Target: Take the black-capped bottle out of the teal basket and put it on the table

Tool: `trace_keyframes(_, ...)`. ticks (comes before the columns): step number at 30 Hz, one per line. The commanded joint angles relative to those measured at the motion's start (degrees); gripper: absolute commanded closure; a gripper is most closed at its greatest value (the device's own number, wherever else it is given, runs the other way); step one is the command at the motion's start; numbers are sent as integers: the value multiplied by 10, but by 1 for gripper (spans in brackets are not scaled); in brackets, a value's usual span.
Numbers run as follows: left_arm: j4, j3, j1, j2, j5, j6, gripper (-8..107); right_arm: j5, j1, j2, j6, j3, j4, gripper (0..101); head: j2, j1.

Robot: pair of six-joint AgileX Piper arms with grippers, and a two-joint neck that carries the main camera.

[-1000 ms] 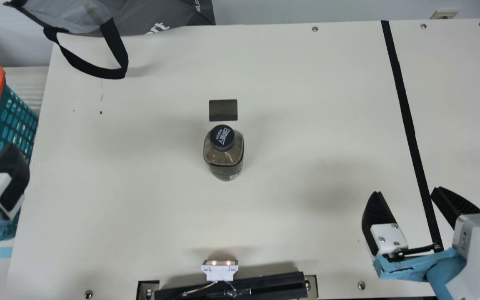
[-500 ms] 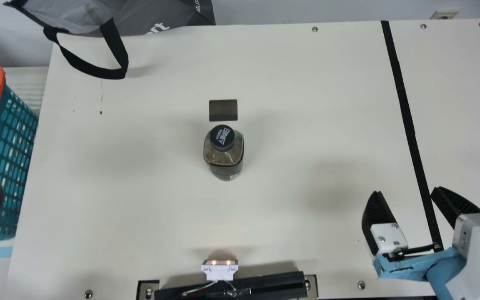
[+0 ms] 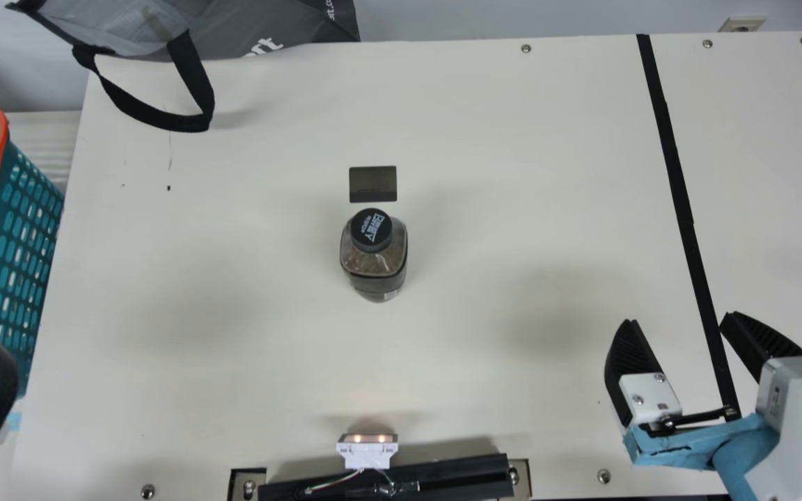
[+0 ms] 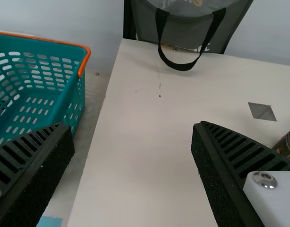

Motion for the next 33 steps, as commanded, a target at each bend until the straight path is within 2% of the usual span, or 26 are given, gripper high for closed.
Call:
trace_keyframes(1, -31, 10, 15, -12, -2, 15, -8, 0, 0, 0, 0, 0, 0, 10, 5, -2)
trace_keyframes(18, -152, 84, 104, -95, 12, 122, -8, 1, 0, 0, 0, 0, 0, 10, 5, -2)
trace_keyframes(23, -166, 98, 119, -122, 28, 139, -8, 0, 0, 0, 0, 0, 0, 10, 5, -2)
trace_keyframes(33, -169, 101, 123, -122, 30, 144, -8, 0, 0, 0, 0, 0, 0, 10, 5, -2)
